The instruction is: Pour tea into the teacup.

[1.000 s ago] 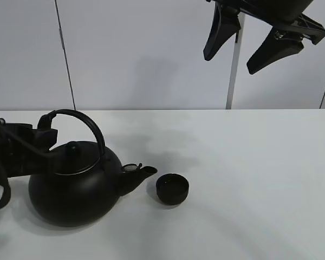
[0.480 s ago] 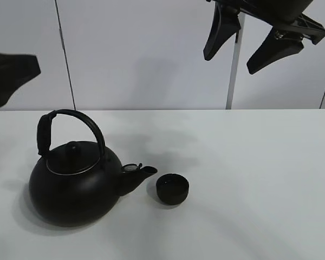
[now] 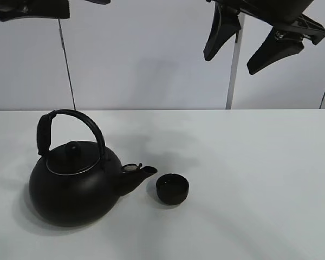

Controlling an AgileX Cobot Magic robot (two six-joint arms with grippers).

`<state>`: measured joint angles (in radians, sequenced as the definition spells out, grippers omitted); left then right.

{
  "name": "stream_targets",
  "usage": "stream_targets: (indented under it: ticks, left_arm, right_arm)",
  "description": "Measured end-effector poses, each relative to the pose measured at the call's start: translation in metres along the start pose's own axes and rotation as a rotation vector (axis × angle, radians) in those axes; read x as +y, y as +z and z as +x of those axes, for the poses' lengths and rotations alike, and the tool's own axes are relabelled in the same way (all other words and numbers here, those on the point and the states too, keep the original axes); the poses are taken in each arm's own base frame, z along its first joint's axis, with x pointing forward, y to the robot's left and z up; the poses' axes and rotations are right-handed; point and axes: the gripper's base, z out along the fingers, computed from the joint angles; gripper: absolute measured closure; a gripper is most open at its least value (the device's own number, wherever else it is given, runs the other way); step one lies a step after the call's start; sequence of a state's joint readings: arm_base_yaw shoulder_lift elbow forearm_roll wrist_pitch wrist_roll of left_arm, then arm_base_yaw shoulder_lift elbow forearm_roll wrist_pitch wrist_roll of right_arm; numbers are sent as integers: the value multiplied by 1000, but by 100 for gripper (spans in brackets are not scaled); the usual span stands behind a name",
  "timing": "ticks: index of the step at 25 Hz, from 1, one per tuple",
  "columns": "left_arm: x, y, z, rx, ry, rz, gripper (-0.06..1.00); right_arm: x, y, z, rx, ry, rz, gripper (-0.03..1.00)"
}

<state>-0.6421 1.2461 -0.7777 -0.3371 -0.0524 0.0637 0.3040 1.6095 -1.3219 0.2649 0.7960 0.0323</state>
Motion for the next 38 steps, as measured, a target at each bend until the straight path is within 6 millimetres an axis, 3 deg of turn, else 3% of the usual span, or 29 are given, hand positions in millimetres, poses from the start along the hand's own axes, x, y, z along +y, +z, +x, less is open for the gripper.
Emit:
stream_targets:
  ticks: [5,10,17,38]
  left_arm:
    - [13,31,-23,208,-110,-44,40]
    - [29,57,-26,390,-225,-99,36]
    - [32,81,-27,519,-309,-112,35]
    - [31,81,-30,522,-311,-108,35]
  right_arm:
    - [0,0,2,24,0,1,45]
    - [0,0,3,31,0,1,45]
    - [0,0,4,46,0,1,45]
    - [0,0,4,47,0,2,45]
